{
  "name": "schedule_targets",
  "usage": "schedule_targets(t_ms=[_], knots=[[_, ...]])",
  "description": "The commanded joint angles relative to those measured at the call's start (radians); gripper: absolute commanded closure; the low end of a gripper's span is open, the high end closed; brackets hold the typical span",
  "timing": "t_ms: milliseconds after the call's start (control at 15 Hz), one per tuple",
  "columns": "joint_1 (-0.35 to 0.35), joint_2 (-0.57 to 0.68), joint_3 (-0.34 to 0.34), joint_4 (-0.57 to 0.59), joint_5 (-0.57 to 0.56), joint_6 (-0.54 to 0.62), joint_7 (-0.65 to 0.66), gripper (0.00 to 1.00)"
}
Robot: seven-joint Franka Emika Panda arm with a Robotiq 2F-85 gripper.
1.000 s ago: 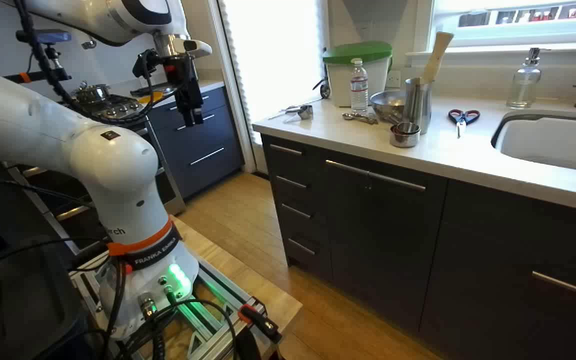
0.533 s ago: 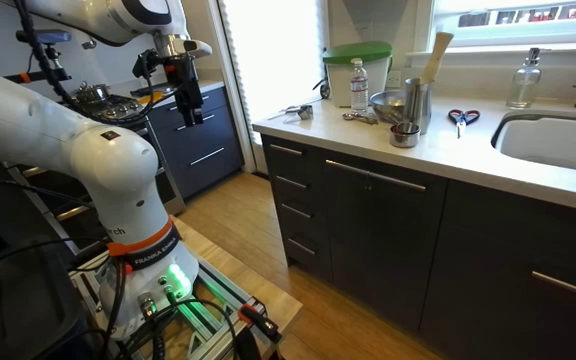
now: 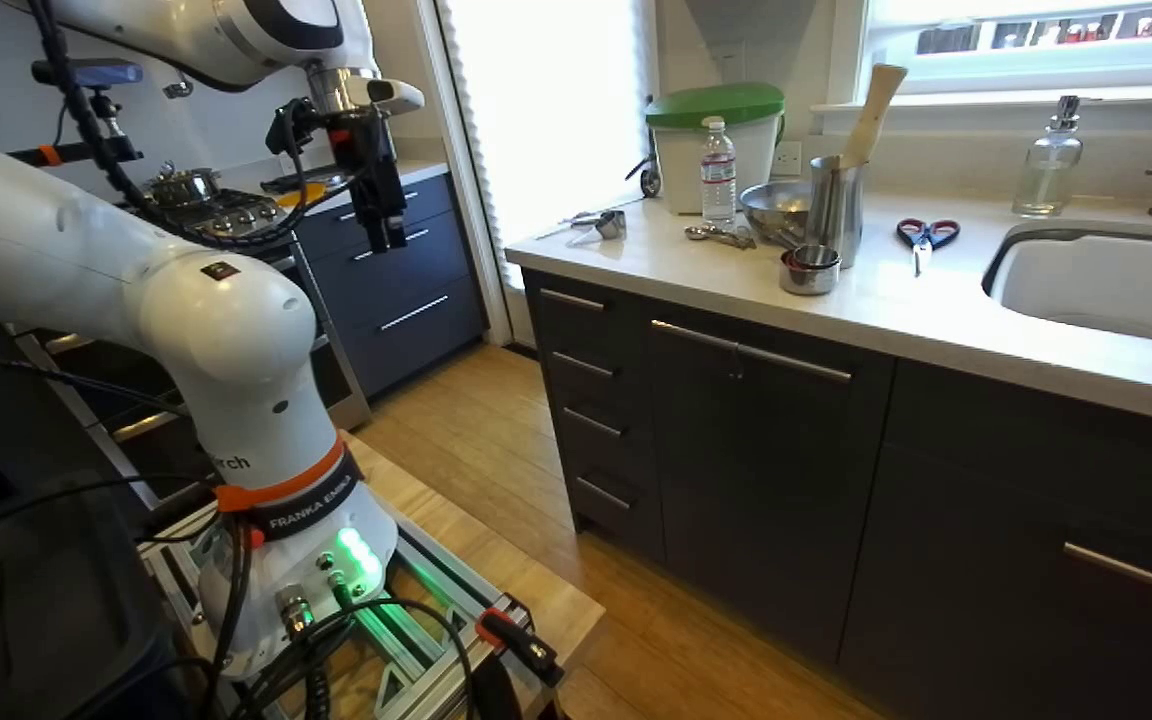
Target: Pick up the metallic cup near the tea strainer and put it in the metallic bowl near the cocktail shaker
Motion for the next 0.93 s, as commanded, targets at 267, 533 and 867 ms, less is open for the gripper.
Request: schedule_targets(t_ms=[267, 533, 867], knots=[[-0.068, 0.259, -0.002, 0.25, 0.03, 0.075, 0.22, 0.0], [-0.076, 0.423, -0.011, 0.389, 0.02, 0.169, 0.396, 0.0], [-0.043, 0.617, -0.025, 0.561, -0.052, 0.268, 0.54, 0.0]])
